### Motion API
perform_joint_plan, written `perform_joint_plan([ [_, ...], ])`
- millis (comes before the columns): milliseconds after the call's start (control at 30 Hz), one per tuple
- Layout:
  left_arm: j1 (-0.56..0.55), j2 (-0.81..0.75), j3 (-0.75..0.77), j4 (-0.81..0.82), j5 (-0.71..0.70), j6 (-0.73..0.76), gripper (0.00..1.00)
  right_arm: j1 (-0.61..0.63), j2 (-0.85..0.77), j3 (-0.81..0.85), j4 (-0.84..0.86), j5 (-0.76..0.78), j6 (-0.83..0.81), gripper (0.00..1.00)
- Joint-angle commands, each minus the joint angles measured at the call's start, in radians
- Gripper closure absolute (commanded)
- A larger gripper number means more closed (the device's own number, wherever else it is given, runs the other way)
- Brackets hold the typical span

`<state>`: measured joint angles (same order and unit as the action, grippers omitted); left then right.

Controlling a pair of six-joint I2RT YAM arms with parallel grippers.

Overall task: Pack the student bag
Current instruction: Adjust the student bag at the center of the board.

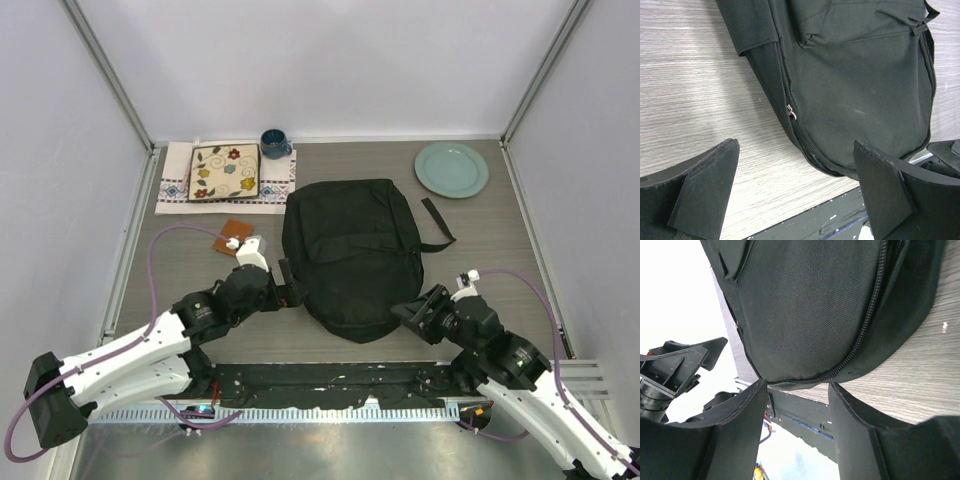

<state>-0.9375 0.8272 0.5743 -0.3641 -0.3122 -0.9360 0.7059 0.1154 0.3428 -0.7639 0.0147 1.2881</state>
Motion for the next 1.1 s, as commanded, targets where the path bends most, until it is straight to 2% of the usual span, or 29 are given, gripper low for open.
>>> perform_joint_plan([
  [0, 0.003, -0.013, -0.017, 0.010, -0.005, -0.006, 0.00, 0.004, 0.030, -0.045, 0.156, -0.079, 0.025, 0.44],
  [400, 0.003, -0.036, -0.044, 0.033, -0.015, -0.011, 0.00, 0.004, 0.127, -0.047, 0.215, -0.104, 0.048, 0.53],
  [600, 0.005, -0.025, -0.044, 0.031, -0.008, -0.007, 0.00, 0.004, 0.153, -0.065, 0.245, -0.102, 0.048, 0.72],
  [733, 0.005, -0.019, -0.048, 0.036, -0.005, -0.009, 0.00, 0.004, 0.158, -0.068, 0.264, -0.082, 0.048, 0.93],
  [900, 0.003, -0.019, -0.057, 0.047, 0.001, -0.014, 0.01, 0.004, 0.168, -0.074, 0.310, -0.019, 0.053, 0.99],
  [1067, 0.005, -0.017, -0.059, 0.050, -0.001, -0.015, 0.00, 0.004, 0.231, -0.094, 0.409, 0.034, 0.054, 0.99],
])
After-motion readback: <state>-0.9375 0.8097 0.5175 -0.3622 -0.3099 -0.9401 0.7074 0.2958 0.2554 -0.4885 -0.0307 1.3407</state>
